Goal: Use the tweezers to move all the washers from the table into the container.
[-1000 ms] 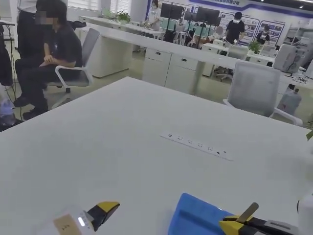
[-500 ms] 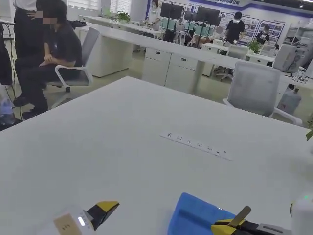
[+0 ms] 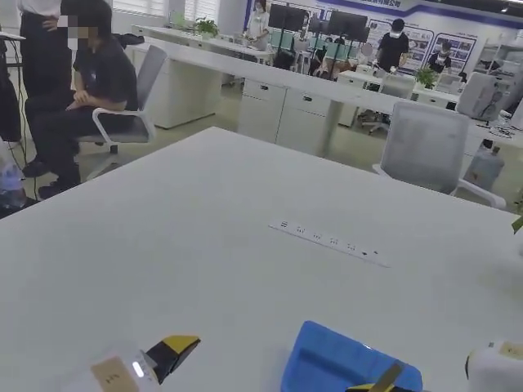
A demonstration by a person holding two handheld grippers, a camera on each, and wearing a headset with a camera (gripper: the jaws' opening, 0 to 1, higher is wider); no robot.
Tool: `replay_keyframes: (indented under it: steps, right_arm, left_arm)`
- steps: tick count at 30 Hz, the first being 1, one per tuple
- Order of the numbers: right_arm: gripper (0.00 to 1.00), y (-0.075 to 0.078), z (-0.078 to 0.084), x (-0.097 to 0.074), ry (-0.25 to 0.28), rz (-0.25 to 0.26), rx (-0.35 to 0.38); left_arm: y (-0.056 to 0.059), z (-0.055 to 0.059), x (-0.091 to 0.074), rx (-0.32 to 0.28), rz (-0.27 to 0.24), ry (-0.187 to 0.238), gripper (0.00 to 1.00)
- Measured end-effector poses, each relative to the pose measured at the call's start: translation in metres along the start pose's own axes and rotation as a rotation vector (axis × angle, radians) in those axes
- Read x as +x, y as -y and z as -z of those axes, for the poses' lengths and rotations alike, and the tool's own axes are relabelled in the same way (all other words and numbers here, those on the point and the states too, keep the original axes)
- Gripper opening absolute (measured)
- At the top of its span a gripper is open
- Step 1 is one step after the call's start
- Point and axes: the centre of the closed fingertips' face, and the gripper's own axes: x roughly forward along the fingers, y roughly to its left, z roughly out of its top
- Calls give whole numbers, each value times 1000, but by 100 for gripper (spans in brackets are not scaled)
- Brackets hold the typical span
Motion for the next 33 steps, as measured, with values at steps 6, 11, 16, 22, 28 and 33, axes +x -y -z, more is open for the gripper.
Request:
replay_keyframes:
  steps: [6, 11, 16, 22, 28, 33]
  right_arm:
    - [4, -1, 10, 3, -19, -3, 15]
    - [4, -4, 18, 6, -30, -9, 25]
    - [4, -8, 22, 7, -35, -14, 36]
    - [4, -7, 29, 12, -52, -19, 44]
    - [4, -10, 38, 17, -70, -29, 58]
    - [4, -18, 45, 18, -84, -45, 66]
  left_arm:
    - [0, 0, 0, 0, 0, -1, 77]
    - [0, 0, 0, 2, 0, -2, 77]
    - [0, 1, 0, -2, 1, -4, 77]
    - [0, 1, 0, -3, 1, -5, 77]
    - [1, 1, 1, 0, 7, -9, 77]
    - [2, 2, 1, 2, 10, -13, 76]
